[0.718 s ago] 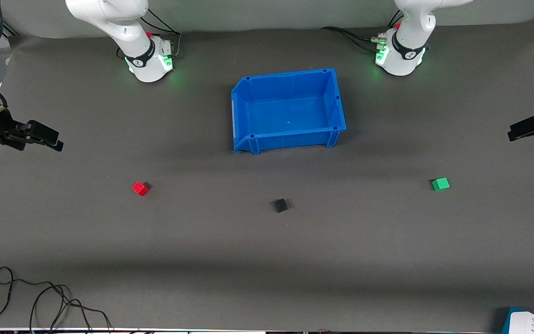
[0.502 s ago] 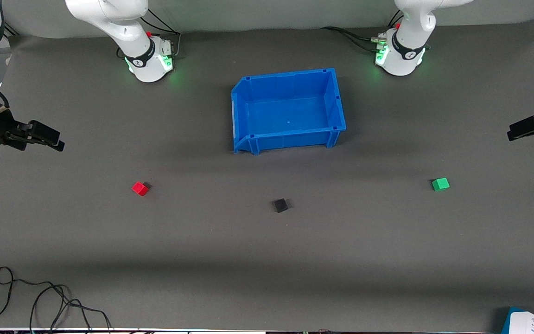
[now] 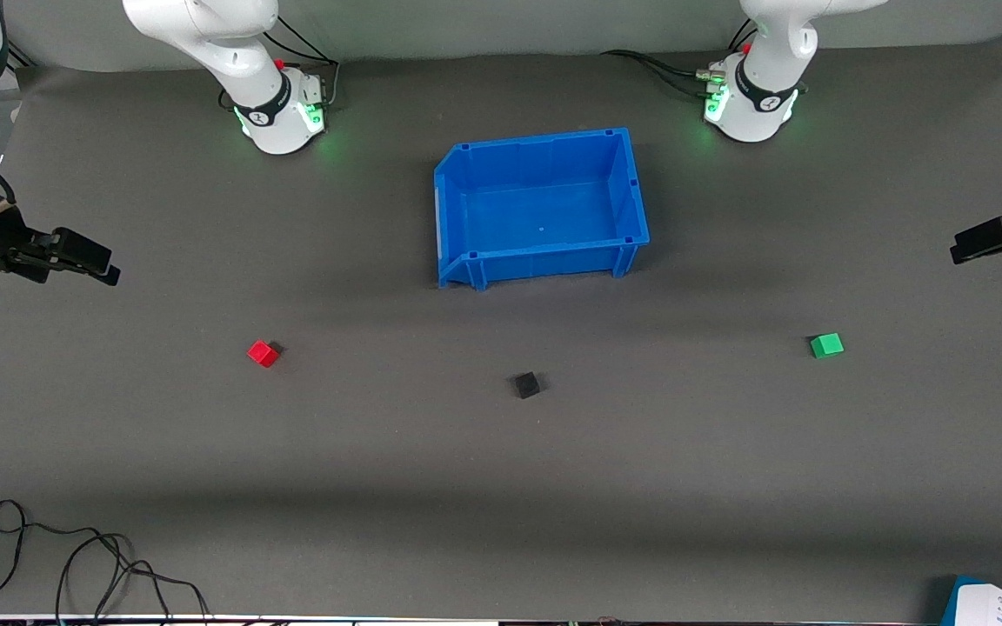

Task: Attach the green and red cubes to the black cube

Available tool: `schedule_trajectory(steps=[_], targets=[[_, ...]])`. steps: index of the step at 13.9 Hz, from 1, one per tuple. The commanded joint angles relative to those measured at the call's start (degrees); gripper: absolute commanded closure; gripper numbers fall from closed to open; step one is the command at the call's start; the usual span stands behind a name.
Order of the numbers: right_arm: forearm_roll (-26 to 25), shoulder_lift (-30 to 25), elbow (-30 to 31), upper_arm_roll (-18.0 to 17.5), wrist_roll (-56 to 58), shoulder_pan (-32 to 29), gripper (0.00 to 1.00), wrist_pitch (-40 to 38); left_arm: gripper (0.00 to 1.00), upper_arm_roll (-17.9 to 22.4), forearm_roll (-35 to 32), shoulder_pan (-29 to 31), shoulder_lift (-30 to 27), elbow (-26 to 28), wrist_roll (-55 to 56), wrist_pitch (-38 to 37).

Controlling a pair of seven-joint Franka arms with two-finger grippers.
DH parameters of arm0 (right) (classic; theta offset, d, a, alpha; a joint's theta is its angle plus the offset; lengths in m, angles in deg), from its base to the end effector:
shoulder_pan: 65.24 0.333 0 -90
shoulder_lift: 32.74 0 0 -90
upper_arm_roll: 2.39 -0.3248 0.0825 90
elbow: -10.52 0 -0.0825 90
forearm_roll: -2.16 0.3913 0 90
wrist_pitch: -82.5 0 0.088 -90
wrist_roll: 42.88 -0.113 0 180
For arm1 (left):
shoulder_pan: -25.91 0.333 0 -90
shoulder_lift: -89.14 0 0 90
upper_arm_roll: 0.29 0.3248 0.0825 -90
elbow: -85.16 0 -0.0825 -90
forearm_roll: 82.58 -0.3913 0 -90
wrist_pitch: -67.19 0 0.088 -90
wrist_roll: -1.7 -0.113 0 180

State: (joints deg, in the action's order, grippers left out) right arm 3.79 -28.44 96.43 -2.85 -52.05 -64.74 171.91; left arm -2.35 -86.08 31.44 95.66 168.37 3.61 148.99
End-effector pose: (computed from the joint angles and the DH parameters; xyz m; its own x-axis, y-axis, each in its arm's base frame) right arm 0.5845 0.0129 0.6176 0.9896 -0.1425 -0.0184 -0.1429 -0.9894 -0.0265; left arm 0.5797 0.0440 0.6069 0.9855 0.1015 -0.1357 0.0939 -0.9937 -0.0615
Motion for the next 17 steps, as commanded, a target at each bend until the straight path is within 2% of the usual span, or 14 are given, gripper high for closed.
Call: schedule_trajectory(steps=[1,4,7,9,11,13,14,17], targets=[[-0.1,3.1,-2.2,0.0,-3.9,0.1,0.00,-0.1,0.00,0.3,0.2,-0.5,-0.5,-0.4,-0.5,-1.2],[-0.5,6.7,-3.8,-0.1,-4.9,-0.1,0.00,-0.1,0.00,0.3,0.2,-0.5,-0.5,-0.1,-0.5,-1.2],[0.9,10.9,-5.0,0.2,-6.7,-3.0,0.00,-0.1,0.00,0.4,0.2,-0.5,-0.5,1.1,0.3,-1.0],[1.4,10.6,-2.7,0.1,-19.1,-2.3,0.00,-0.4,0.00,0.4,0.2,-0.4,-0.2,2.0,2.6,-0.1],[1.4,10.6,-0.9,-0.2,-32.5,-0.1,0.00,-0.8,0.00,0.4,0.2,-0.5,0.9,2.8,11.4,1.1],[1.1,10.9,3.4,-0.2,-43.0,0.5,0.00,0.3,0.00,0.4,0.2,-0.5,1.0,6.3,21.4,4.4],[1.1,10.9,6.4,-0.1,-44.6,0.4,0.00,2.7,0.00,0.4,0.2,-0.2,1.6,7.2,26.6,5.5],[1.1,9.2,18.5,0.4,-48.3,0.0,0.00,14.5,0.00,0.5,0.1,-0.1,4.9,7.2,42.3,6.6]])
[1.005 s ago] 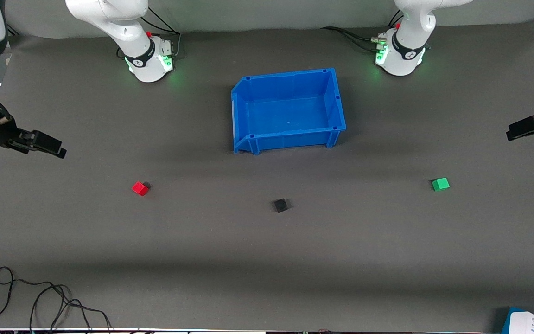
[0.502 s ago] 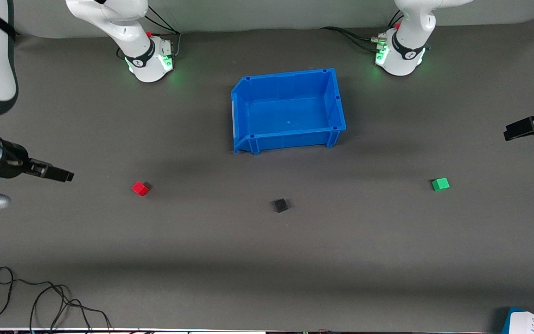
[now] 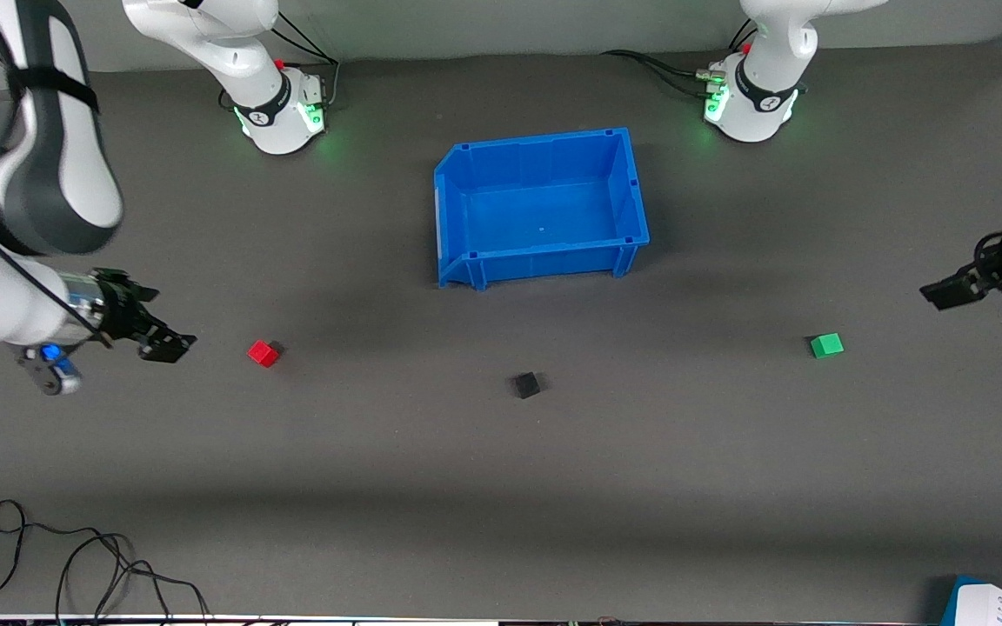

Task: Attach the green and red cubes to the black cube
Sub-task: 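Reach the right gripper to the red cube while the left gripper reaches the green cube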

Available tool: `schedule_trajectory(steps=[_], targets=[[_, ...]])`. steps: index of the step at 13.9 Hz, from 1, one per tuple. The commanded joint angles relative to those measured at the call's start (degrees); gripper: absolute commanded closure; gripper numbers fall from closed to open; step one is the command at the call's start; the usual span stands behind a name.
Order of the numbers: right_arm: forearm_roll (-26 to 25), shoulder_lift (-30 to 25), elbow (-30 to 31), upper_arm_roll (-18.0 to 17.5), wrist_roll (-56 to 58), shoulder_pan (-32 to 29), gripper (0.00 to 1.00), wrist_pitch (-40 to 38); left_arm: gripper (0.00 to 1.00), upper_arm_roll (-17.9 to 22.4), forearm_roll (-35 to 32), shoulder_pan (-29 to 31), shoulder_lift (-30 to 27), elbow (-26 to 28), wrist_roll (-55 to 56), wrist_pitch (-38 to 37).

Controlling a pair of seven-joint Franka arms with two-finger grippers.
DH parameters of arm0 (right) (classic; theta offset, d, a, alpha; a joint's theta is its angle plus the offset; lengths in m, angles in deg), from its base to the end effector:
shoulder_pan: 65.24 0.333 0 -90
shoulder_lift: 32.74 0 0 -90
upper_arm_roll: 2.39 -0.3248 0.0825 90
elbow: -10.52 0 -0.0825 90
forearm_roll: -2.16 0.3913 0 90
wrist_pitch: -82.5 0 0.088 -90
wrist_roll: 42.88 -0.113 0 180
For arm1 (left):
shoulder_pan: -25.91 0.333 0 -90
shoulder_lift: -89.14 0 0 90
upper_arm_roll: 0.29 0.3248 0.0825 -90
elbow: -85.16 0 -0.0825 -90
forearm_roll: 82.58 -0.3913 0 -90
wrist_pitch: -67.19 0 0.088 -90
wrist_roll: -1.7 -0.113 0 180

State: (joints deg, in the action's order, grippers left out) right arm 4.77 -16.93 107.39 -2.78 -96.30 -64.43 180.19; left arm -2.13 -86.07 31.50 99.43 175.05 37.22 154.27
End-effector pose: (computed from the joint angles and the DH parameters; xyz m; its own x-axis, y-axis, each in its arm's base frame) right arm 0.6163 0.0172 0.4165 0.5781 -0.7937 -0.1894 -0.7737 -0.6069 0.1817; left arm 0.5972 0.0477 0.5201 0.7589 0.6330 -0.1529 0.6094 -0.7731 -0.1757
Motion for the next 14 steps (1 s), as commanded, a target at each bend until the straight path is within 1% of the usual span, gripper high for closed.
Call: schedule_trajectory(steps=[1,2,4,5,6,8,10,11,14], targets=[[0.1,-2.4,9.4,0.4,-8.0,0.2,0.00,8.9,0.00,0.3,0.1,0.1,2.1,0.5,10.8,1.5],[-0.2,-2.2,12.7,0.4,-16.1,1.6,0.00,13.8,0.00,0.6,0.1,0.6,3.1,0.5,12.5,1.6],[-0.2,-1.5,17.8,0.5,-17.8,2.4,0.00,22.3,0.00,0.6,0.2,2.0,4.8,0.9,16.5,3.9],[-0.2,-0.4,19.4,0.5,-18.9,2.4,0.00,26.0,0.00,0.6,0.6,2.8,5.2,1.7,18.3,5.9],[-0.2,0.9,20.0,0.5,-19.0,2.1,0.00,27.9,0.00,0.6,2.2,4.2,5.2,3.1,19.3,7.8],[-0.7,3.6,20.5,0.5,-17.4,1.9,0.00,28.5,0.00,0.6,6.2,7.2,5.1,6.2,19.8,11.2],[-5.8,4.2,22.1,0.6,-11.7,2.2,0.00,31.0,0.00,0.6,6.6,7.5,5.2,9.0,25.5,16.3],[-6.9,4.8,22.5,0.6,-8.0,2.2,0.00,32.0,0.00,0.6,6.6,7.5,5.8,10.1,28.3,18.5],[-6.9,5.5,25.4,0.7,-0.1,1.7,0.00,38.0,0.00,0.6,6.3,7.5,7.1,11.7,34.0,22.9]])
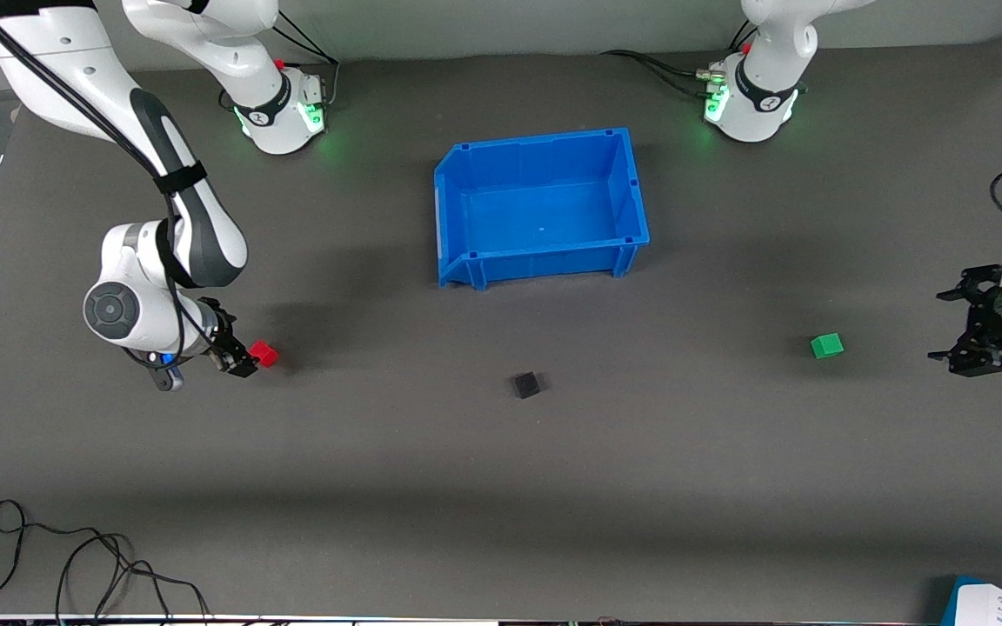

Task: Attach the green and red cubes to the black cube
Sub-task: 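Reach the right gripper to the red cube while the left gripper reaches the green cube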

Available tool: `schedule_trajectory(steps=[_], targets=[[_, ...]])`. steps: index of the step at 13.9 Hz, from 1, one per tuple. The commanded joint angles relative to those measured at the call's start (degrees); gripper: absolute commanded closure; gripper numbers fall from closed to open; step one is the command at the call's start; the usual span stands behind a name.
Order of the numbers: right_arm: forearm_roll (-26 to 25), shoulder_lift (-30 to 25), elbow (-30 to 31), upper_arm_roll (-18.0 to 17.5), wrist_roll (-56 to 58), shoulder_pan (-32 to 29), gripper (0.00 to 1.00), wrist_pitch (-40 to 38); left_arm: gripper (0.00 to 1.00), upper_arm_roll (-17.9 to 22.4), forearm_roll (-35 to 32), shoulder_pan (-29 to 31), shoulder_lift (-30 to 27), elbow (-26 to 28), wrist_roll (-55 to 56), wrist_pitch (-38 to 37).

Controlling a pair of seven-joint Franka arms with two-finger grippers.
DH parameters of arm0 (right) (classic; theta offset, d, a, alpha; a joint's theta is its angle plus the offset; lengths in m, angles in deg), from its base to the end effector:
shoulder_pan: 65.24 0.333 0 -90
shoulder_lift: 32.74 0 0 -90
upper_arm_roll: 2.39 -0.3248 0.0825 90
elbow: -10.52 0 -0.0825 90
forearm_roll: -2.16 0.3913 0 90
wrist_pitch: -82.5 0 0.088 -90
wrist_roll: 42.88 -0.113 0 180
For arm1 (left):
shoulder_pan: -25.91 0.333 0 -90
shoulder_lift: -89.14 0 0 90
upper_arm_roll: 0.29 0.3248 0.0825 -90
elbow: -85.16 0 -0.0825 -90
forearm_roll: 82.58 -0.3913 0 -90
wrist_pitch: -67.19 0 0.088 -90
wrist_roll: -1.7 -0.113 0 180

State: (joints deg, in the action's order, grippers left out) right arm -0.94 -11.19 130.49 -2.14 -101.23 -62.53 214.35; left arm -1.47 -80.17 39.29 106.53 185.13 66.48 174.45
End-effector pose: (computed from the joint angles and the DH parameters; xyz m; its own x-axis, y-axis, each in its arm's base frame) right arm 0.5714 0.0232 0.2237 0.5883 -0.8065 -0.0585 -0.7916 -0.5892 0.1621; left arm 0.6144 0.1303 0.3852 0.2000 0.9731 -0.1142 0.9665 -0.2151 -0.1403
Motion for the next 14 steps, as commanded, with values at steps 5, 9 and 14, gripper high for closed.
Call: schedule_trajectory(steps=[5,9,14], targets=[[-1.2,2.8,2.0,0.1,6.9,0.0,0.00,9.4,0.00,0.0,0.0,-0.2,4.0,1.9,18.9,7.9],[-0.9,5.1,1.1,0.1,6.9,-0.3,0.01,10.7,0.00,0.0,-0.2,-0.4,6.4,2.0,24.8,8.2],[-0.9,5.4,0.4,0.1,7.0,-0.5,0.51,9.9,0.01,0.0,-0.2,-1.9,5.4,11.5,25.0,15.7]])
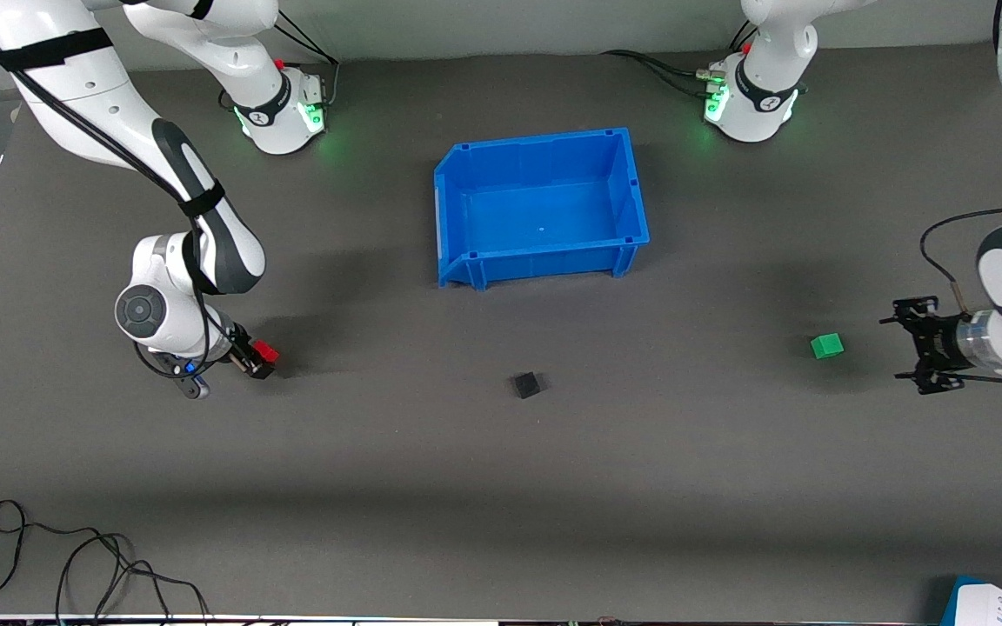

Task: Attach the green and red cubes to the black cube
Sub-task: 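Reach the right gripper to the red cube while the left gripper reaches the green cube, then close the right gripper on red while the left gripper grips green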

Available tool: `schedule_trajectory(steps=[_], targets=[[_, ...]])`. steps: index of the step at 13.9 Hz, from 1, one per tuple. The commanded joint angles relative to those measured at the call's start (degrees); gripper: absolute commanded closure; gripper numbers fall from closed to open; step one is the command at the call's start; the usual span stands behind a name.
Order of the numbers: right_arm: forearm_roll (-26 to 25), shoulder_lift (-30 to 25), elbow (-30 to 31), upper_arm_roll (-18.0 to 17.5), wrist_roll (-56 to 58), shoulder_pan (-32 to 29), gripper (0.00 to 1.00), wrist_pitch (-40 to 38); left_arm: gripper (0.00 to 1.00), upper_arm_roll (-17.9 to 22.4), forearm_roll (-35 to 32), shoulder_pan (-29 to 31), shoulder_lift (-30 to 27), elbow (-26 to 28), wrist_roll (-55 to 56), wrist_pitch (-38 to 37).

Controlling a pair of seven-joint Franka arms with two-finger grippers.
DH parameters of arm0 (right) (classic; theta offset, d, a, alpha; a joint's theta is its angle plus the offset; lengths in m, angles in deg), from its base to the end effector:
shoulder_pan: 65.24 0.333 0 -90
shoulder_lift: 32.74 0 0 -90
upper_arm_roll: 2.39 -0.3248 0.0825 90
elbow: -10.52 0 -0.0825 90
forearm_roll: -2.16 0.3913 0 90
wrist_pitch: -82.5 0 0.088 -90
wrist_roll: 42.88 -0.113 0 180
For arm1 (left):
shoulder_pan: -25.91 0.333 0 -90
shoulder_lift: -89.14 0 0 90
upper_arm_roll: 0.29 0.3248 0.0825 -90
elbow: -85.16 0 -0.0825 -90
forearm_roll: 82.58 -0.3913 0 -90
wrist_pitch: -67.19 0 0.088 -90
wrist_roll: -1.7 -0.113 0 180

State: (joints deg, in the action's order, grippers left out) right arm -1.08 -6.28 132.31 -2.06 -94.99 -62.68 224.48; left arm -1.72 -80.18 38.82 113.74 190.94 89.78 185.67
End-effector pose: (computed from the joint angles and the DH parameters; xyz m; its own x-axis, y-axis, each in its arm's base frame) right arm 0.5693 0.0221 0.1758 0.6773 -0.7345 -0.0421 -0.7279 -0.6773 0.1066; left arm 0.6124 0.1228 0.2747 -0.1954 0.9795 -0.0492 0.9617 0.1816 -0.2051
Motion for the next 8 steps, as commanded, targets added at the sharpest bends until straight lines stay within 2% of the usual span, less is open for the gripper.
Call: schedule_trajectory(steps=[1,3,6,8], targets=[[-0.8,0.5,-1.5,0.0,0.9,-0.4,0.62,-0.3,0.01,0.3,-0.2,-2.0,-2.0,7.7,1.9,6.8],[-0.7,0.5,-2.8,0.0,0.9,-0.4,0.71,-2.4,0.02,0.3,-0.2,-2.9,-1.7,10.2,4.0,11.2],[1.2,0.3,-9.8,-0.2,-0.1,0.0,0.77,-14.2,0.03,0.3,-0.3,-3.4,-1.2,14.5,4.0,18.6],[10.1,0.7,-15.7,-0.2,-0.8,0.3,0.77,-21.1,0.03,0.3,-0.3,-3.5,-0.1,16.0,3.9,22.9]])
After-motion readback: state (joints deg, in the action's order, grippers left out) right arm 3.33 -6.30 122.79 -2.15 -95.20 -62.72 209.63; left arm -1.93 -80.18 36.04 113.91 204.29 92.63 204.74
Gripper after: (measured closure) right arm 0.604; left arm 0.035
